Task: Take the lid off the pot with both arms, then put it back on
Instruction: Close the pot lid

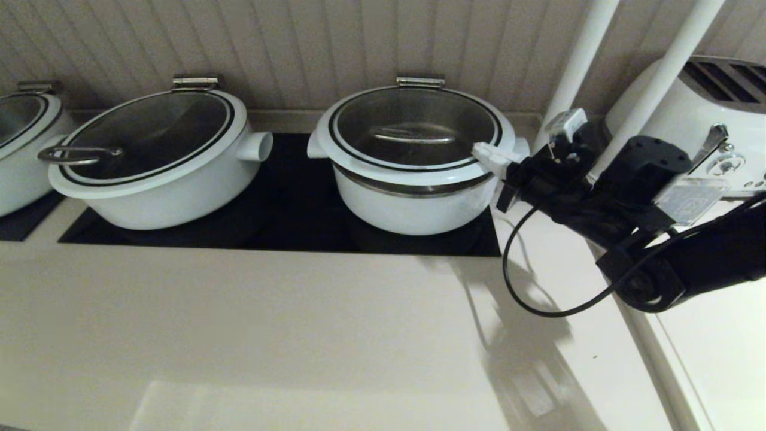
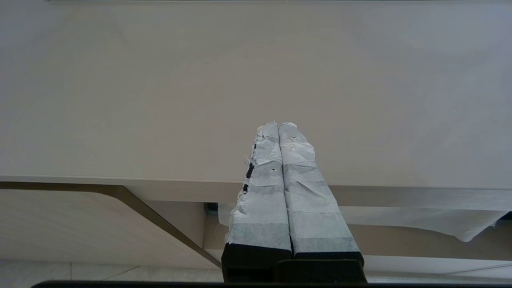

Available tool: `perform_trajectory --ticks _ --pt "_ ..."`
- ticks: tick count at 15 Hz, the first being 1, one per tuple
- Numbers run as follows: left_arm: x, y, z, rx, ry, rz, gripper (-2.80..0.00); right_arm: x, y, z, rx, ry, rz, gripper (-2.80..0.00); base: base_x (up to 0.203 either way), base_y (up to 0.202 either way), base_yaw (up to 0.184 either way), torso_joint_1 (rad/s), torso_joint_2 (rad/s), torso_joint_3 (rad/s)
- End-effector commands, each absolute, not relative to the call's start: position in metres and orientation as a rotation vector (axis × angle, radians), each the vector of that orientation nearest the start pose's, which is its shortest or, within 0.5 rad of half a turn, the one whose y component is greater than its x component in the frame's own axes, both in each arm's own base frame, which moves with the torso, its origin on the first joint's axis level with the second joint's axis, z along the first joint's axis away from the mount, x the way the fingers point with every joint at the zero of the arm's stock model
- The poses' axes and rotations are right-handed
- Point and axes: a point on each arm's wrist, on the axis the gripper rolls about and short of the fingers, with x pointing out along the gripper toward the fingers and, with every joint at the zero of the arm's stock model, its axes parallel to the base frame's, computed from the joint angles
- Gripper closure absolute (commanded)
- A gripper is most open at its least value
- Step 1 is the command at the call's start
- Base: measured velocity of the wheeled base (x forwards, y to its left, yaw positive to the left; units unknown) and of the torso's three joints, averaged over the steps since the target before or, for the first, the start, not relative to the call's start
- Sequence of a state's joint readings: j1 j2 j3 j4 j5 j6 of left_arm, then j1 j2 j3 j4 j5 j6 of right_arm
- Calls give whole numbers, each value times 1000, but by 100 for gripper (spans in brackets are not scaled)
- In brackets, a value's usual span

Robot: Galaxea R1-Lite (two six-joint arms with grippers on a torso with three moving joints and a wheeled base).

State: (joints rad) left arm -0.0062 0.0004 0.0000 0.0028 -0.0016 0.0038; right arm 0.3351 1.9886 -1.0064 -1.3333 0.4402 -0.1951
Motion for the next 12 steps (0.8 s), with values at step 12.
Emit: perform_trajectory --ticks 12 --pt "-23 0 75 4 2 -8 0 361 136 183 -202 -400 738 0 0 0 0 0 0 0"
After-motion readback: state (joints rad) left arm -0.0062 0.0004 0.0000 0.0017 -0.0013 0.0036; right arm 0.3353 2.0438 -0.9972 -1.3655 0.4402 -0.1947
